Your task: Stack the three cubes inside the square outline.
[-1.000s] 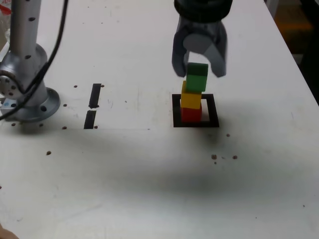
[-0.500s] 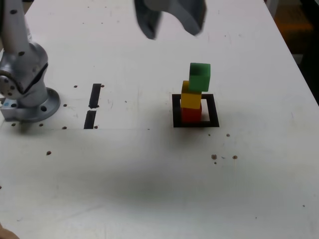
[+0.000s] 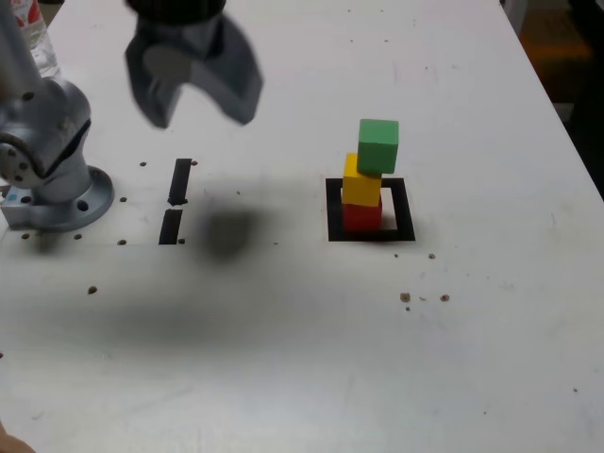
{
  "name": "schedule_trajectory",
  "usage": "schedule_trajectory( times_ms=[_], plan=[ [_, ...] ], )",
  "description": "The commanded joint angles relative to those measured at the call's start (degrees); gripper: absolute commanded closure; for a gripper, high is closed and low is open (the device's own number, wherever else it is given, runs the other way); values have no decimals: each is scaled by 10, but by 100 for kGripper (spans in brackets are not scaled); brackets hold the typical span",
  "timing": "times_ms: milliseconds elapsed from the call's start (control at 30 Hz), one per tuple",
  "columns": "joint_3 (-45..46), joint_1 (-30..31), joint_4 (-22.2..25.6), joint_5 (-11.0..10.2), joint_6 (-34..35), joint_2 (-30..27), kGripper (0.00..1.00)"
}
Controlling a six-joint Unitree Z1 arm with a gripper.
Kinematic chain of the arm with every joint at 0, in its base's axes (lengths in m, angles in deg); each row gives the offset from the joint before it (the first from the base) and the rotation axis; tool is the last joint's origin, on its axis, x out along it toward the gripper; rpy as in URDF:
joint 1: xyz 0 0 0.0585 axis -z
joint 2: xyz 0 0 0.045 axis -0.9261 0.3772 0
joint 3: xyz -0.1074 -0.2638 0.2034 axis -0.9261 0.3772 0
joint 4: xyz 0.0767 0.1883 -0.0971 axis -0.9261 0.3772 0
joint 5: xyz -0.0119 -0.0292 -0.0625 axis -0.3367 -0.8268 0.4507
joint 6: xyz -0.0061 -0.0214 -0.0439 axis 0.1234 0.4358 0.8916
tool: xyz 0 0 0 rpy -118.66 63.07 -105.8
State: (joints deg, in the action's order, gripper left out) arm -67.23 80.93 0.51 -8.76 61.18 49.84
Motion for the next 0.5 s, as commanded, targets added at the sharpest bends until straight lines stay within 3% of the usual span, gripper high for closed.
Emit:
schedule_trajectory(
  times_ms=[0,200,467],
  plan=[
    [22,0,-30,11,3,-3,15],
    [127,0,-180,47,12,13,15],
    [194,0,-256,49,45,24,14]
  ],
)
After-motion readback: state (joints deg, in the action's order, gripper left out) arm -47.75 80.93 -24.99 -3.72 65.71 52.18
